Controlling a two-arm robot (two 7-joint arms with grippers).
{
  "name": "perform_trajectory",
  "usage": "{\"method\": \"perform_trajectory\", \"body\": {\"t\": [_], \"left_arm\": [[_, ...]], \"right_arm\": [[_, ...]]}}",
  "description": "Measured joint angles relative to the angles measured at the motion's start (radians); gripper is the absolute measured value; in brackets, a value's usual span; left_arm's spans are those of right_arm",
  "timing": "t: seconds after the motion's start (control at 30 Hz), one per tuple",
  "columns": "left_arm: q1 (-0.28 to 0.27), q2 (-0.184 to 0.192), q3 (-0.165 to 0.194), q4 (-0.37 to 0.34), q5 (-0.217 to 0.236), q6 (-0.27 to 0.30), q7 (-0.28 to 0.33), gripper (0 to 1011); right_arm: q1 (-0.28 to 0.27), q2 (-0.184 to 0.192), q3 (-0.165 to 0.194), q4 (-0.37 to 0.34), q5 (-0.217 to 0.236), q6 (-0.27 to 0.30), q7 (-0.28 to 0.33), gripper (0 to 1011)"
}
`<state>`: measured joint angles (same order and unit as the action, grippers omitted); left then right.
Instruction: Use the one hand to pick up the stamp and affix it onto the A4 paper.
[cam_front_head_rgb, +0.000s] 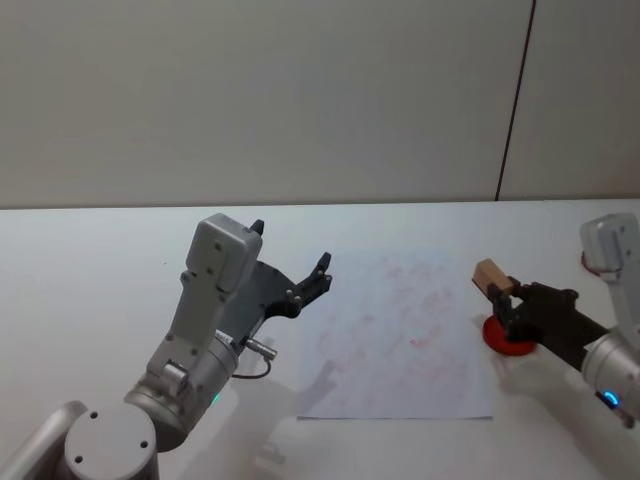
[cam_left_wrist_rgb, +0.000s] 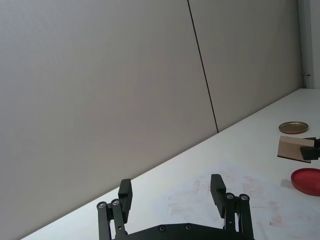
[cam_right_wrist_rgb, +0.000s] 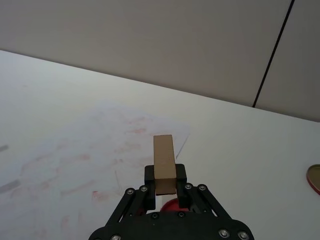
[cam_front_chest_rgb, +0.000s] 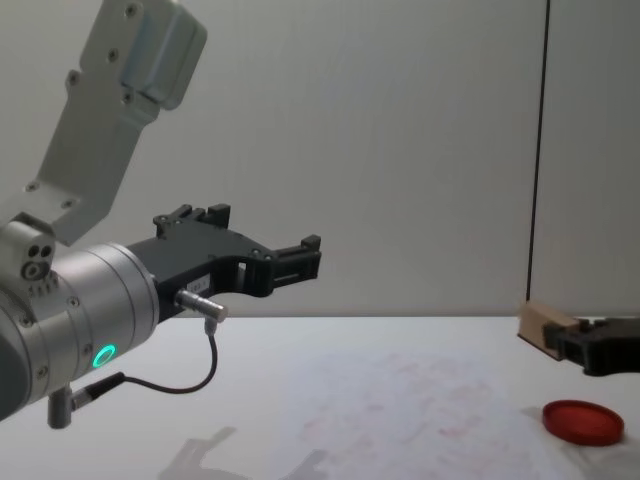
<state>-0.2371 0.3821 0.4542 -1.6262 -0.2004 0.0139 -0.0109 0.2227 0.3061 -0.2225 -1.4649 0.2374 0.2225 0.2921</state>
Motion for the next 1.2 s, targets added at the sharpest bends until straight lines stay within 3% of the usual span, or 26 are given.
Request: {"method": "perform_trajectory", "body": {"t": [0.6,1.2], "left_arm": [[0.000,0.000,0.000,0.000,0.000,0.000,0.000,993],[0.000,0.000,0.000,0.000,0.000,0.000,0.000,993]], "right_arm": [[-0.008,0.025,0.018,0.054,-0.021,0.003,-0.002,216],[-0.007,0.023,0.017,0.094,-0.004,-0.007,0.012,214]]}}
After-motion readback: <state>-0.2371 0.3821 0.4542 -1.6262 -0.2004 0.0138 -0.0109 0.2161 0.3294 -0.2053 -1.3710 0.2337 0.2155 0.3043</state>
